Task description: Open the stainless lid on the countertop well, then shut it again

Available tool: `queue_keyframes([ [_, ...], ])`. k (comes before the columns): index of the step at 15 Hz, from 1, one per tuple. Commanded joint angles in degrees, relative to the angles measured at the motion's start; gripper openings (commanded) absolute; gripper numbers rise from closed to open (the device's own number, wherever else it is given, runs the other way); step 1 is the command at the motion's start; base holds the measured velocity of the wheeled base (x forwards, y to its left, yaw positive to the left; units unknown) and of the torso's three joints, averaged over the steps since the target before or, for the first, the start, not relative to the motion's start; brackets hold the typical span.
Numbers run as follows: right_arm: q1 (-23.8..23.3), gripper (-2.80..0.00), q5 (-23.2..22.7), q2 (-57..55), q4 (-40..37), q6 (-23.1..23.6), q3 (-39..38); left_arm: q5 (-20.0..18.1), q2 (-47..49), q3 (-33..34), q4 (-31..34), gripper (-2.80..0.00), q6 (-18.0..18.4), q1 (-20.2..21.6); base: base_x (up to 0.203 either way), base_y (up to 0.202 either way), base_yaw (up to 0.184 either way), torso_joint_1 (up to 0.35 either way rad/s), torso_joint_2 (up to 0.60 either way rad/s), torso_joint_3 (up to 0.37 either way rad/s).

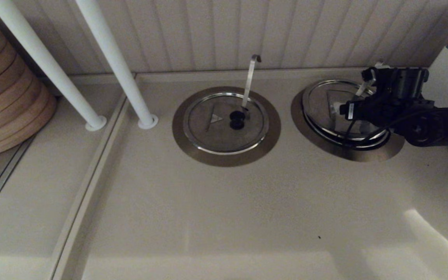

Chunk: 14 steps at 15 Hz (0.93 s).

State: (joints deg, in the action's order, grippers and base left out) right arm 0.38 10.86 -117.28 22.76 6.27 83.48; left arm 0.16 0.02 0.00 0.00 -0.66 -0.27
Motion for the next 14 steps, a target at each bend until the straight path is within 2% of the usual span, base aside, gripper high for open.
queue_keyframes([
  [1,0.06,0.0,0.04,0.73,-1.76,0.33,-0.42,0.02,0.06,0.0,0.0,-2.8,0.02,0.0,0.0,0.0,0.0,0.0,0.0,0.0],
  [3,0.06,0.0,0.04,1.18,-2.44,0.41,-0.59,0.02,0.06,0.0,0.0,-2.8,-0.04,0.01,0.0,0.0,0.0,0.0,0.0,0.0],
  [10,0.09,0.0,-0.14,5.54,-14.97,-0.09,-1.39,0.08,0.06,0.0,0.0,-2.8,-0.04,0.0,0.0,0.0,0.0,0.0,0.0,0.0],
  [14,0.61,0.0,-0.59,4.79,-15.19,-1.23,-1.61,0.07,0.06,0.0,0.0,-2.8,-0.04,0.0,0.0,0.0,0.0,0.0,0.0,0.0],
])
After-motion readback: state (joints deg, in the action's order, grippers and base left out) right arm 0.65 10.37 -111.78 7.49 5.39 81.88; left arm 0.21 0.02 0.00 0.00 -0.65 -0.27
